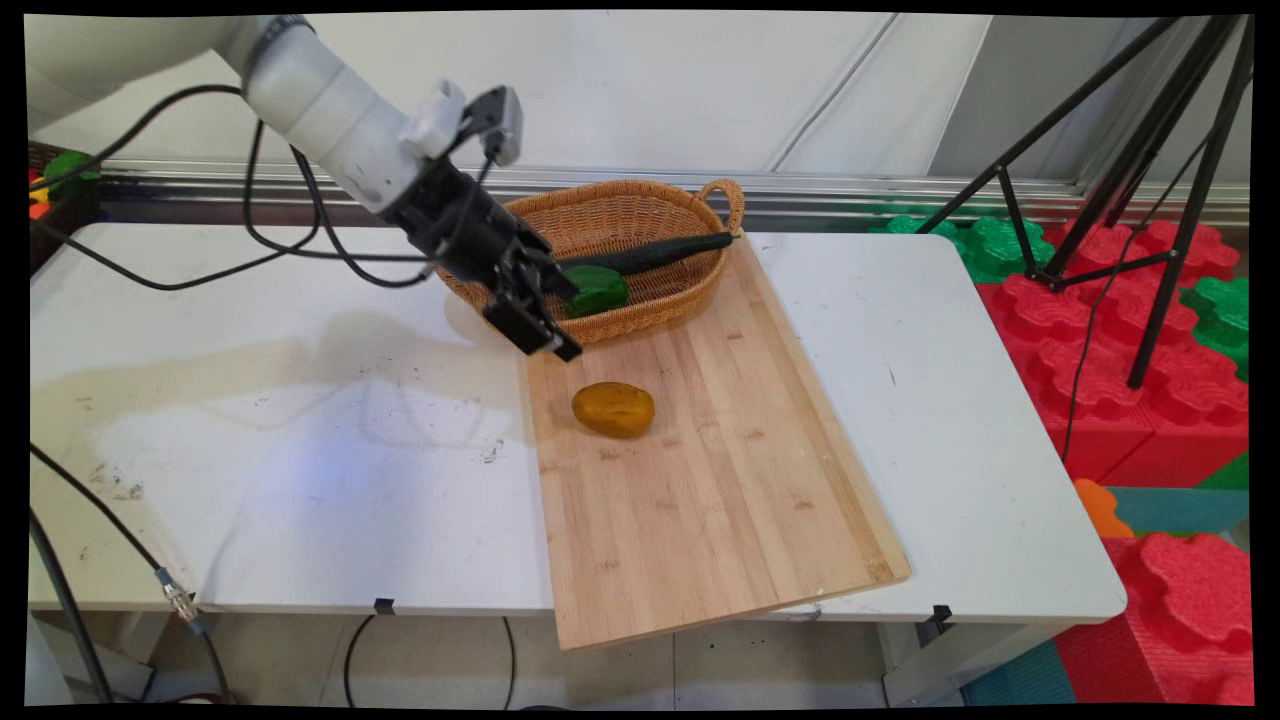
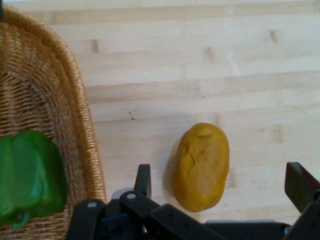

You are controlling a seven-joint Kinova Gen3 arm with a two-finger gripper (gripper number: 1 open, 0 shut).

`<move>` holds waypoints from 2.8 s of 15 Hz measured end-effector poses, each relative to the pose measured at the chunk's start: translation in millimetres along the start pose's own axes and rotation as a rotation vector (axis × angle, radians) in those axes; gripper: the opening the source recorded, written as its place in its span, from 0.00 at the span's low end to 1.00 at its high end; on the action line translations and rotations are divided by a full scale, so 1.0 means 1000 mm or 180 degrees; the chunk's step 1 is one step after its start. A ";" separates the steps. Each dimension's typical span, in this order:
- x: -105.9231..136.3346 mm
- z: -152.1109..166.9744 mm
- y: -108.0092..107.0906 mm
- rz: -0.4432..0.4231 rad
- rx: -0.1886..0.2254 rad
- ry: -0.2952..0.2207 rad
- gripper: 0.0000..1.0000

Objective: Pick up the potato from the cutting board, then place the picked object in the vegetable basket

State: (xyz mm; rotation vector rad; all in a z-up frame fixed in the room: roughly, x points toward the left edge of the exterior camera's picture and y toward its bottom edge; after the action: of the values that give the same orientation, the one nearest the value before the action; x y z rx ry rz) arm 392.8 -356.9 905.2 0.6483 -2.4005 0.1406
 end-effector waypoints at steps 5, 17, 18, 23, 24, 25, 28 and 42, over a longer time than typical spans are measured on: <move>0.008 0.037 0.009 0.0037 -0.0002 -0.0153 1.00; 0.018 0.113 0.013 0.0203 0.0028 -0.0525 1.00; 0.018 0.118 0.013 0.0246 0.0022 -0.0551 1.00; 0.019 0.137 0.013 0.0449 0.0000 -0.0653 1.00; 0.019 0.139 0.013 0.0476 0.0000 -0.0666 1.00; 0.019 0.140 0.012 0.0494 0.0000 -0.0673 1.00; 0.019 0.144 0.013 0.0570 -0.0011 -0.0686 0.00; 0.026 0.114 0.018 0.0425 0.0086 -0.0475 0.00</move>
State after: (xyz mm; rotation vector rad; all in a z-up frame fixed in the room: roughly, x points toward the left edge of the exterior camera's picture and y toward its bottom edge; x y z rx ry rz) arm 302.7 -381.1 832.2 0.5266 -2.5904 0.1870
